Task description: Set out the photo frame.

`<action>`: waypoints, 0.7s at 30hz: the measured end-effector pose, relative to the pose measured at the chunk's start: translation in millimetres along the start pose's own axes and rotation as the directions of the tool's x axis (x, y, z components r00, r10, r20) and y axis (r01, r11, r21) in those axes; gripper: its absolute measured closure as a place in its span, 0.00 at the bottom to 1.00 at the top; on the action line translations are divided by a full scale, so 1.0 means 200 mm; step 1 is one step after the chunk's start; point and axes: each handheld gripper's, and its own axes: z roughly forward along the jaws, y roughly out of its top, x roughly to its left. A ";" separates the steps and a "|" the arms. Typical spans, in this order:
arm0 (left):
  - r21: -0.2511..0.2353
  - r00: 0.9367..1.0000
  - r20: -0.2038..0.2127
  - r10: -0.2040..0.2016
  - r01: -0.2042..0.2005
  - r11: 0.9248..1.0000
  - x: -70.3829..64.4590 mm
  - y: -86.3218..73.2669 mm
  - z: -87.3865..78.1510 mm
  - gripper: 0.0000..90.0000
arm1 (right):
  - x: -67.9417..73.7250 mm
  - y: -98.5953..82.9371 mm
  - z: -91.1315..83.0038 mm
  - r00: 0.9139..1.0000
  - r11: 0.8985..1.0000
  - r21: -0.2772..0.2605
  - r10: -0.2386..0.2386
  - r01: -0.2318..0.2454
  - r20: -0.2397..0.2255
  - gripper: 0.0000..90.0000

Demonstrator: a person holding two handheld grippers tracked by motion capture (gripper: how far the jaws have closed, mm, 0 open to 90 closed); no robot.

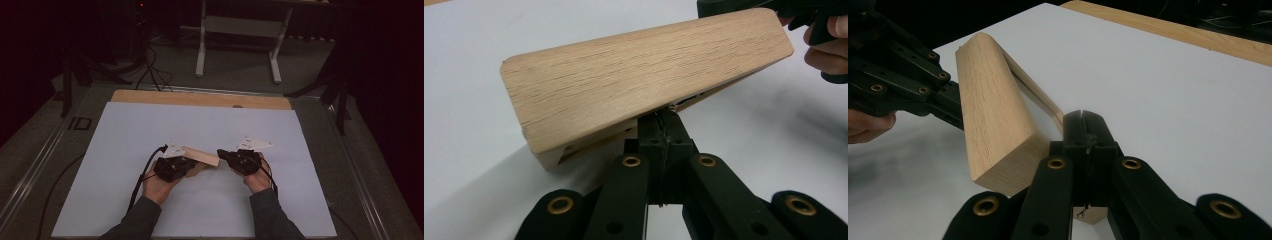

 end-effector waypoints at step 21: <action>0.015 1.000 0.008 0.017 -0.017 1.000 -0.04 0.01 0.02 1.00 | 0.02 -0.01 0.00 1.000 1.000 0.011 -0.015 0.015 -0.001 1.00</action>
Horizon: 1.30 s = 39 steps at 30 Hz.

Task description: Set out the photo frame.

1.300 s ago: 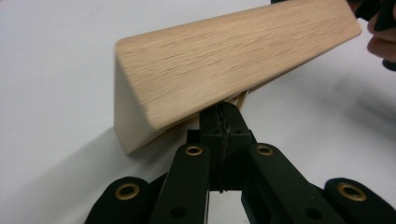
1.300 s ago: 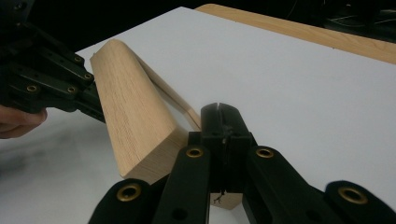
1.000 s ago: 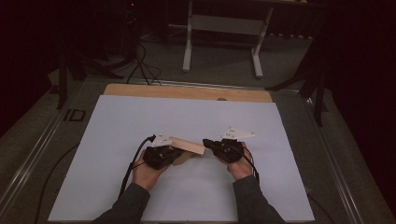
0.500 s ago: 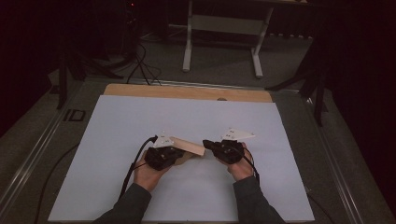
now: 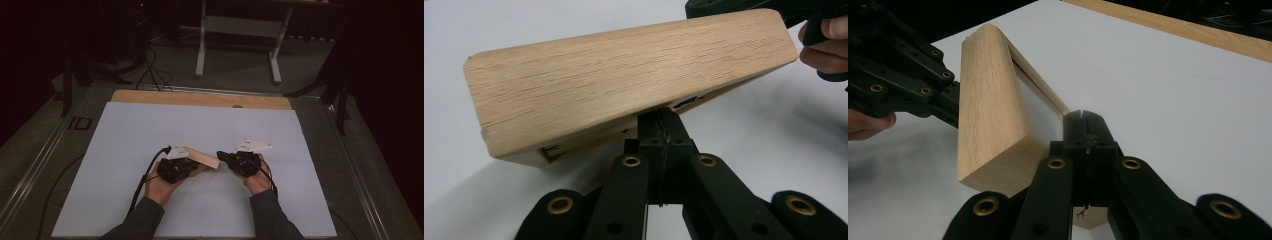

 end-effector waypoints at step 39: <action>0.009 1.000 -0.012 -0.010 0.010 1.000 0.02 0.02 0.04 1.00 | 0.03 -0.01 0.01 1.000 1.000 0.021 -0.013 0.014 -0.023 1.00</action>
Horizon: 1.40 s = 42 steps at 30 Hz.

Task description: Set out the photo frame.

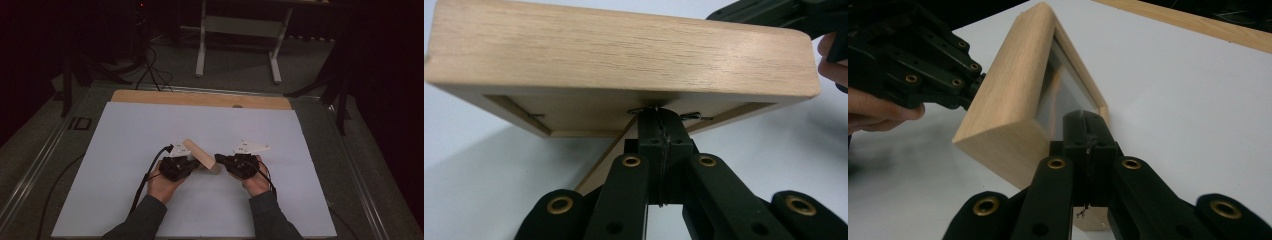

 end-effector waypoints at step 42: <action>-0.008 0.998 -0.027 -0.053 0.053 0.999 0.09 0.01 0.02 1.00 | 0.08 -0.02 0.07 0.998 0.998 0.052 -0.044 0.046 -0.034 1.00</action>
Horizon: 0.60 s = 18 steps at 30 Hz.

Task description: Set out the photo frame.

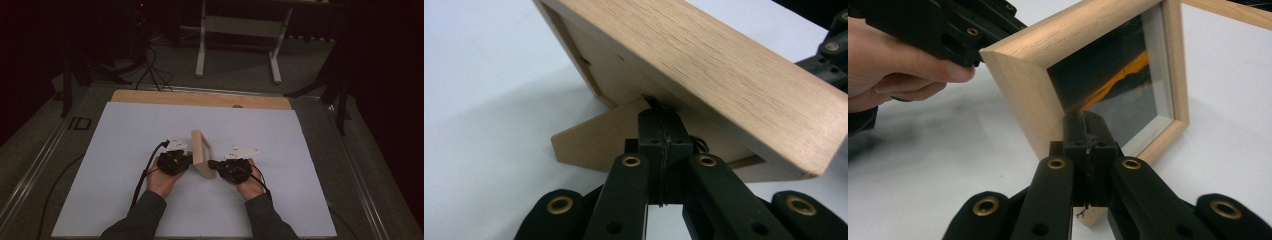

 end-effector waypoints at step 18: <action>-0.010 0.999 -0.040 -0.021 0.021 1.000 0.04 0.00 -0.01 0.87 | 0.02 0.00 0.02 0.999 0.999 0.010 -0.032 0.031 0.024 0.92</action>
